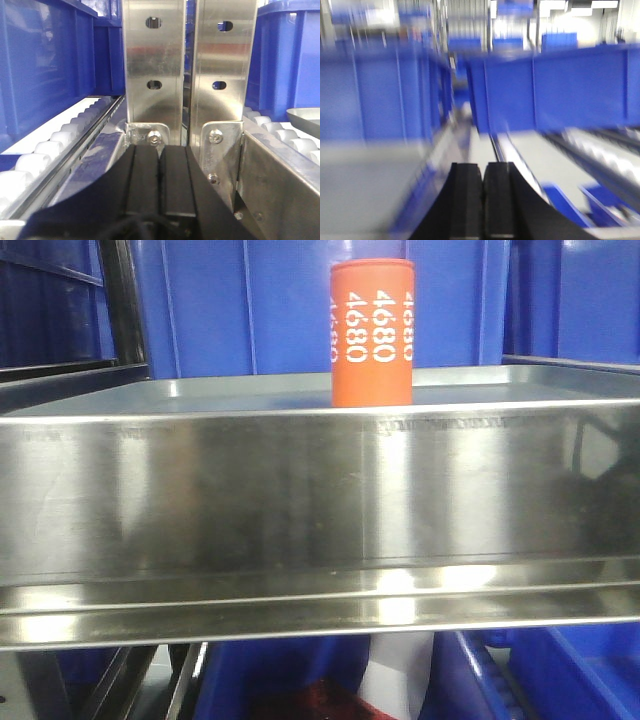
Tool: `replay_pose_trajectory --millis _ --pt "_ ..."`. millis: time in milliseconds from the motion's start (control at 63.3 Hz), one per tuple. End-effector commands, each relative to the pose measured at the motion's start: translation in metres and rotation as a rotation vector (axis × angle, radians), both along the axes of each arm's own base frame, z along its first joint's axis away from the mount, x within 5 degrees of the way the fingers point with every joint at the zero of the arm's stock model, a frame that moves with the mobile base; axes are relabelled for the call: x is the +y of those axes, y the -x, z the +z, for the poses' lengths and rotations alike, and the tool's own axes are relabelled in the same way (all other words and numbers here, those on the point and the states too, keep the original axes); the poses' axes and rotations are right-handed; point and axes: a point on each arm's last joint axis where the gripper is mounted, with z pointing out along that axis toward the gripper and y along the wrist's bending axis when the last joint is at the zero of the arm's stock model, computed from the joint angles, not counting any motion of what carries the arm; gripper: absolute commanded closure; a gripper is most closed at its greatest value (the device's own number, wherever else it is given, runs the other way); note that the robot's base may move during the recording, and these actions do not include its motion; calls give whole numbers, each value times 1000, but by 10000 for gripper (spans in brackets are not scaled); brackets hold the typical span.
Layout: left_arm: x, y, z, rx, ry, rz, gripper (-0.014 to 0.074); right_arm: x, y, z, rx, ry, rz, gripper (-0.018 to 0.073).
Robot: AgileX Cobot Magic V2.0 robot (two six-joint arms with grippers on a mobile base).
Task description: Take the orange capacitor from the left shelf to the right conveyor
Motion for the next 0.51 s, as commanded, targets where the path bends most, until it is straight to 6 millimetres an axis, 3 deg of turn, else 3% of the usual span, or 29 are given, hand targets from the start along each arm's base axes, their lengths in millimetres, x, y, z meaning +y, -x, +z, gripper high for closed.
replay_pose_trajectory --millis 0,126,284,490 --pt "0 0 10 -82 8 -8 701 0 10 31 -220 -125 43 503" --pt "0 0 10 -82 8 -8 701 2 22 72 -251 -37 42 503" --pt "0 0 10 -82 8 -8 701 -1 25 132 -151 7 -7 503" --pt "0 0 10 -82 8 -8 701 7 -20 181 91 19 103 506"
